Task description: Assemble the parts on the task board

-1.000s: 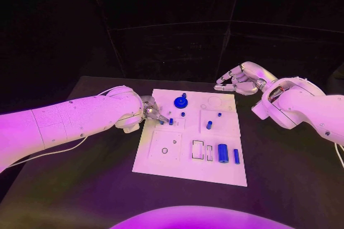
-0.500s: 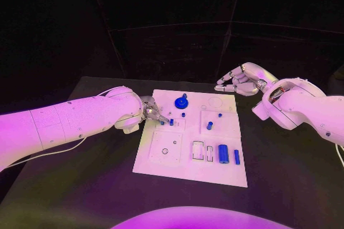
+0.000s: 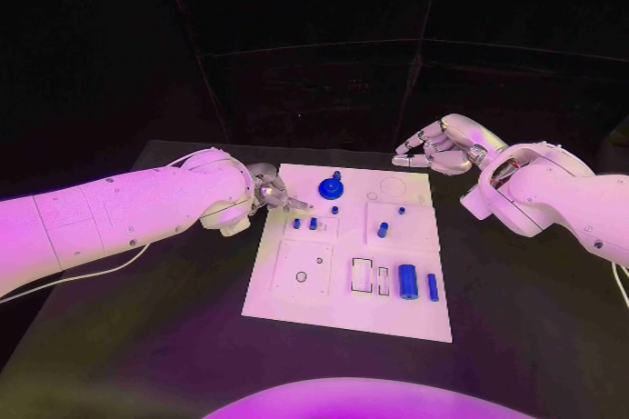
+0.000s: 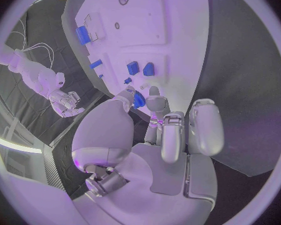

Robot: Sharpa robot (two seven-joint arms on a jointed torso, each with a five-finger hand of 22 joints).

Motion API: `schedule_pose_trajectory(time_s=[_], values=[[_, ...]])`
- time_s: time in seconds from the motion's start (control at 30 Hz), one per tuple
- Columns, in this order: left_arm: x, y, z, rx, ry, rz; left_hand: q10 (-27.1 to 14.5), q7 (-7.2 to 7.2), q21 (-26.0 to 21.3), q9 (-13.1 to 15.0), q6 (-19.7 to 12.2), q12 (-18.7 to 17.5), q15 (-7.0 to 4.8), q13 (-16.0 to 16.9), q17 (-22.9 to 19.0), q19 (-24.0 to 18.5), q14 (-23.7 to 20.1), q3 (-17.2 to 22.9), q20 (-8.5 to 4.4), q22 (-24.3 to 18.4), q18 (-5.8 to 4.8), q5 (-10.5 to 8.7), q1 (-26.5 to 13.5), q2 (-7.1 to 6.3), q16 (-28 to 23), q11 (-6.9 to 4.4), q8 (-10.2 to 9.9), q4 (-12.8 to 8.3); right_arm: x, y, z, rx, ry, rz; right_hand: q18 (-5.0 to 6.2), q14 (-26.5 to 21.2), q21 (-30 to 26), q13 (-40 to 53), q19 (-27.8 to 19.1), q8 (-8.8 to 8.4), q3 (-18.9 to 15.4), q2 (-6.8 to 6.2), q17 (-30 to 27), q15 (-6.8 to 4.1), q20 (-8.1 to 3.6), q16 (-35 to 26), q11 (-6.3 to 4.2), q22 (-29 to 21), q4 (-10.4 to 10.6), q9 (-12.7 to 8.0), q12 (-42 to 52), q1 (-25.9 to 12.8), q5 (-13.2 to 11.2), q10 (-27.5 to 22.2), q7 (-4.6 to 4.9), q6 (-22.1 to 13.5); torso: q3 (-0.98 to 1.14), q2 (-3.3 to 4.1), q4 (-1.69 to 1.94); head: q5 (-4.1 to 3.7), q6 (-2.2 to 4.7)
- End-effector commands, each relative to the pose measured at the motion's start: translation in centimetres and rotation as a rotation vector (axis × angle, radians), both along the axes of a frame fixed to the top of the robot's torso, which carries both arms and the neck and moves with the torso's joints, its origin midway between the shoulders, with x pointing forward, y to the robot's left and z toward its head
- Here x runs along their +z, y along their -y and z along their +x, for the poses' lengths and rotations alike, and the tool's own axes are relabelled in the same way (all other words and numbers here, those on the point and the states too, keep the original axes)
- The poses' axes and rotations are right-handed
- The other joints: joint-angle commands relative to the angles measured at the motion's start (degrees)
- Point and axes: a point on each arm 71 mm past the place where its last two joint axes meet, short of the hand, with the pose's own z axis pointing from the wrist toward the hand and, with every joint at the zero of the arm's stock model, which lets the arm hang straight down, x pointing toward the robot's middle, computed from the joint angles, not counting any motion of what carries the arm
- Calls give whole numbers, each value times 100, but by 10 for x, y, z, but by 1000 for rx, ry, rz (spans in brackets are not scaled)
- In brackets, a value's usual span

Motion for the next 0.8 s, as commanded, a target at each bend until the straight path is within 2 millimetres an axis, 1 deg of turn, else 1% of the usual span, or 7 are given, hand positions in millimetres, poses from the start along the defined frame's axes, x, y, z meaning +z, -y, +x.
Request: schedule_pose_trajectory(time_s=[0.03, 0.17, 0.27, 0.33, 0.4, 0.57, 0.8], values=[[5, 2, 3, 21, 32, -120, -452, 156, -429, -135, -299, -468, 130, -463, 1252, -233, 520, -99, 77, -501, 154, 7, 148, -56, -144, 145, -214, 51, 1, -1, 0, 9, 2, 4, 29, 243, -38, -5, -53, 36, -35, 17, -5, -33, 2, -28, 8, -5, 12, -4, -27, -18, -22, -36, -22, -30, 3, 3, 3, -6, 6], [9, 6, 7, -6, 55, -182, -1326, 492, -2356, -446, -800, -1030, 432, -783, -282, -1295, -216, -206, 327, -2546, 487, 9, 584, -40, -1323, 458, -610, 75, 1, -1, 0, 9, 2, 4, 29, 243, -38, -5, -53, 36, -35, 17, -5, -33, 2, -28, 8, -5, 12, -4, -27, -18, -22, -36, -22, -30, 2, 2, 5, -25, 18], [11, 13, 10, -49, 95, -227, -1572, 565, -2893, -584, -866, -1208, 496, -927, -952, -1547, -582, -178, 415, -3059, 576, 5, 930, 9, -1886, 542, -720, -37, 1, -2, 0, 9, 2, 4, 29, 242, -39, -10, -53, 37, -41, 18, -7, -33, 2, -30, 8, -6, 16, -4, -32, -22, -31, -40, -22, -30, 2, 2, -4, -32, 29], [15, 24, 14, -129, 176, -277, -1914, 649, -3230, -759, -841, -1504, 592, -1155, -2011, -1786, -1326, -34, 525, -3251, 571, 26, 1534, 91, -2853, 653, -850, -340, 1, -2, 0, 9, 2, 4, 30, 241, -42, -16, -57, 37, -42, 18, -14, -33, 2, -34, 8, -12, 16, -4, -39, -22, -32, -44, -22, -31, 0, 3, -1, -73, 64], [18, 33, 16, -215, 275, -279, -2206, 696, -3473, -888, -782, -1758, 681, -1336, -2728, -1986, -1931, 25, 590, -3388, 567, 5, 1892, 50, -3553, 726, -955, -558, 1, -2, 0, 10, 2, 4, 31, 242, -43, -21, -59, 37, -41, 19, -11, -33, 2, -33, 8, -15, 14, -4, -44, -18, -30, -47, -23, -31, -1, 5, -6, -101, 95], [17, 53, 17, -401, 428, -238, -2224, 672, -3762, -1271, -535, -2123, 709, -1735, -2973, -2080, -2161, 199, 660, -3583, 632, -5, 2412, 59, -3779, 752, -1304, -864, 1, -3, 0, 13, 2, 4, 31, 241, -45, -25, -60, 37, -40, 25, -13, -33, 2, -35, 7, -17, 6, -4, -48, 2, -15, -51, -23, -34, -4, 8, -12, -137, 115], [7, 71, 20, -528, 498, -124, -1751, 616, -3550, -1868, -17, -2653, 617, -2455, -2525, -1573, -1345, 602, 588, -3512, 651, 7, 2495, 1, -3009, 692, -1841, -1001, 1, -4, 0, 15, 1, 5, 31, 241, -47, -27, -60, 38, -41, 30, -10, -33, 2, -35, 7, -18, -1, -5, -51, 22, 13, -54, -23, -36, -3, 9, -16, -143, 145]])
